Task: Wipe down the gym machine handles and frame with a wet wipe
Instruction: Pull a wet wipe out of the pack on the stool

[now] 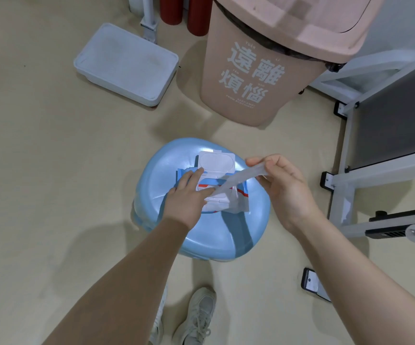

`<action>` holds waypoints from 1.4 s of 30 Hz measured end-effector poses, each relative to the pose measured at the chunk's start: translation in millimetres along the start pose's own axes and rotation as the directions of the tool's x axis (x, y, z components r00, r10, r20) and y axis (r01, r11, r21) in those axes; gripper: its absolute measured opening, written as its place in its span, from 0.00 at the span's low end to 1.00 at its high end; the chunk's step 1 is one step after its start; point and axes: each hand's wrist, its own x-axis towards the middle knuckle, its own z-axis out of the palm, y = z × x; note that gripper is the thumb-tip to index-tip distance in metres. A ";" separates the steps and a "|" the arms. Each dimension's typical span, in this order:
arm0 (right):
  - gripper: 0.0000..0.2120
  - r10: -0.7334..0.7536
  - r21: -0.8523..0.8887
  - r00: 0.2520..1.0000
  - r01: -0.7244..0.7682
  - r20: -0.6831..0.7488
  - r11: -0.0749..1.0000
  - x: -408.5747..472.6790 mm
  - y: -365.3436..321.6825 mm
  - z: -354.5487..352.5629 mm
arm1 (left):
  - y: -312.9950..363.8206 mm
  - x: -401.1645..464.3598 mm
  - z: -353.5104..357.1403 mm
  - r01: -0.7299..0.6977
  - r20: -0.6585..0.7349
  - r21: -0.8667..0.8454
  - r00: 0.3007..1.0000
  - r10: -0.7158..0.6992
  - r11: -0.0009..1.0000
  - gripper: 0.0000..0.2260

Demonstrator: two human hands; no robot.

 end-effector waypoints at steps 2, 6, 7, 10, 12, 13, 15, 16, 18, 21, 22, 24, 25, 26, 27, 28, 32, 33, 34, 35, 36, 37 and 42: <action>0.07 -0.071 0.098 0.996 0.076 -0.054 0.992 -6.0 -4.9 -2.5 | 2.5 -0.8 -0.7 0.003 0.004 0.009 1.000 -0.003 1.000 0.19; 0.12 -0.224 0.095 0.965 0.238 -0.139 0.967 -12.1 -25.2 -0.8 | 4.5 -2.3 -0.2 0.013 -0.010 0.016 1.000 -0.013 1.000 0.19; 0.12 -0.240 0.085 0.957 0.256 -0.163 0.963 -11.0 -31.4 1.5 | 4.7 -2.8 0.2 0.010 -0.009 0.024 1.000 -0.010 1.000 0.19; 0.13 -0.172 0.113 0.949 0.207 -0.263 0.972 -4.1 -44.7 6.7 | 5.4 -2.4 -1.0 0.002 0.001 -0.018 1.000 -0.002 1.000 0.17; 0.11 -0.064 0.069 0.965 0.084 -0.253 0.994 -1.9 -40.0 9.1 | 4.3 -2.2 -2.2 -0.005 0.019 -0.045 1.000 0.005 0.999 0.18; 0.10 -0.025 -0.006 0.967 0.024 -0.252 1.000 -1.3 -33.6 9.2 | 3.5 -2.2 -3.6 -0.011 0.009 -0.076 1.000 0.011 0.997 0.18; 0.10 0.021 -0.127 0.962 -0.058 -0.271 0.990 0.4 -18.0 7.8 | 2.6 -2.1 -9.0 0.004 -0.073 -0.209 0.997 -0.019 0.978 0.18; 0.10 0.032 -0.156 0.959 -0.079 -0.282 0.985 1.8 -11.4 6.6 | 2.0 0.5 -12.1 0.015 -0.119 -0.300 0.992 -0.053 0.954 0.20; 0.11 0.031 -0.172 0.953 -0.086 -0.300 0.981 7.4 -1.1 4.5 | 0.9 16.7 -16.4 0.070 -0.138 -0.448 0.980 -0.146 0.891 0.26; 0.11 0.007 -0.172 0.940 -0.070 -0.340 0.983 17.8 9.9 0.4 | 2.0 46.1 -20.2 0.267 0.103 -0.690 0.956 -0.274 0.673 0.38; 0.11 0.002 -0.186 0.937 -0.072 -0.351 0.980 20.1 12.7 -1.1 | 2.6 52.1 -21.8 0.306 0.163 -0.786 0.941 -0.297 0.538 0.38; 0.10 -0.007 -0.221 0.931 -0.079 -0.364 0.972 23.5 14.9 -2.3 | 5.8 51.2 -24.5 0.264 0.154 -0.912 0.929 -0.336 0.314 0.28; 0.10 -0.008 -0.227 0.928 -0.082 -0.373 0.970 24.2 14.2 -2.3 | 6.7 43.6 -27.4 0.173 0.051 -0.915 0.946 -0.320 0.364 0.22; 0.10 -0.008 -0.222 0.923 -0.083 -0.385 0.972 25.2 13.3 -2.4 | 5.6 34.9 -26.6 0.046 -0.086 -0.876 0.965 -0.248 0.480 0.17; 0.10 -0.008 -0.206 0.918 -0.080 -0.397 0.975 26.7 11.7 -2.4 | 3.5 23.8 -23.6 -0.097 -0.221 -0.750 0.969 -0.109 0.654 0.15; 0.10 -0.009 -0.191 0.914 -0.076 -0.405 0.979 27.8 10.0 -3.3 | 0.5 12.7 -18.1 -0.227 -0.308 -0.536 0.949 0.063 0.813 0.16; 0.11 -0.014 -0.216 0.909 -0.083 -0.417 0.973 24.7 2.5 -7.3 | -5.9 -5.4 14.3 -0.357 -0.297 0.069 0.884 0.361 0.932 0.15; 0.11 -0.023 -0.239 0.911 -0.084 -0.411 0.967 21.8 0.5 -8.0 | 0.9 -6.4 8.1 -0.327 -0.172 0.037 0.929 0.329 0.944 0.16; 0.11 -0.034 -0.272 0.915 -0.084 -0.403 0.958 18.5 -1.7 -8.5 | 5.1 -5.0 4.4 -0.288 -0.089 0.049 0.952 0.292 0.956 0.18; 0.11 -0.045 -0.306 0.918 -0.085 -0.394 0.948 13.9 -5.3 -8.2 | 7.9 -4.3 -1.7 -0.240 -0.014 0.058 0.970 0.241 0.969 0.19; 0.11 -0.058 -0.344 0.922 -0.084 -0.383 0.935 8.4 -10.2 -7.8 | 12.7 -4.4 -12.9 -0.185 0.056 0.051 0.982 0.182 0.981 0.18; 0.12 -0.066 -0.374 0.928 -0.082 -0.366 0.924 2.2 -16.9 -6.5 | 18.8 -4.3 -26.9 -0.157 0.105 0.019 0.982 0.154 0.987 0.16; 0.11 -0.023 -0.412 0.989 -0.041 -0.149 0.910 -43.6 -73.1 8.3 | 72.9 -42.5 -112.1 -0.138 -0.031 -0.726 0.985 0.167 0.674 0.14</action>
